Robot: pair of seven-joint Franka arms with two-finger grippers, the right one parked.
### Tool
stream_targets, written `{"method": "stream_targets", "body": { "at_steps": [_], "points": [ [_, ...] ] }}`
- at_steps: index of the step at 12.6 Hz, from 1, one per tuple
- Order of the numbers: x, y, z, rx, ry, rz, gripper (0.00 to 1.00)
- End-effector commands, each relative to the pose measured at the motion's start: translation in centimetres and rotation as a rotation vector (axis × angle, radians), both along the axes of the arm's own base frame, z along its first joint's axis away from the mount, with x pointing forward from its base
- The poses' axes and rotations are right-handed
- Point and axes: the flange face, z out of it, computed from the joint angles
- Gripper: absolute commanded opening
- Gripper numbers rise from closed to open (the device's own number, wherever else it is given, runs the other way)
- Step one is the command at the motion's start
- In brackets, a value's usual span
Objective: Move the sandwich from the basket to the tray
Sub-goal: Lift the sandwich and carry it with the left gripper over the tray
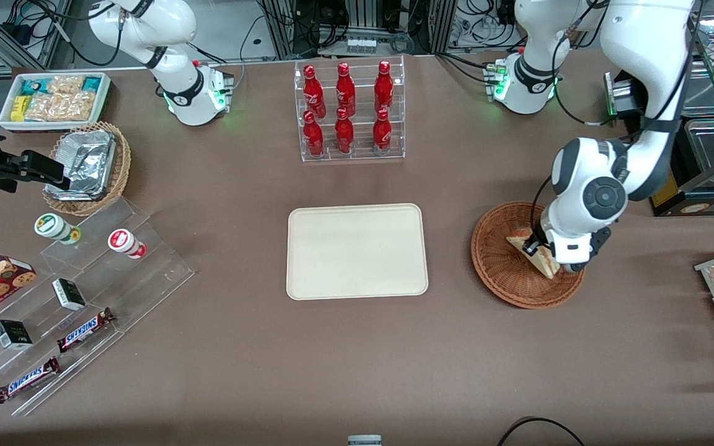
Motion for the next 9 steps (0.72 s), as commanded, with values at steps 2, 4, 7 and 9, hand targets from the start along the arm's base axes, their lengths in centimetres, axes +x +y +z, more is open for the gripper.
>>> {"method": "stream_targets", "body": {
  "at_steps": [2,4,7,9],
  "points": [
    [2.5,-3.0,5.4,0.009,-0.021,-0.047,0.00],
    [2.6,-6.3,5.8,-0.029,-0.039,-0.131,0.00],
    [3.9,-13.6,4.8,-0.097,-0.042,-0.237,0.00],
    [4.2,-19.0,4.0,-0.150,-0.043,-0.316,0.00]
  ]
}}
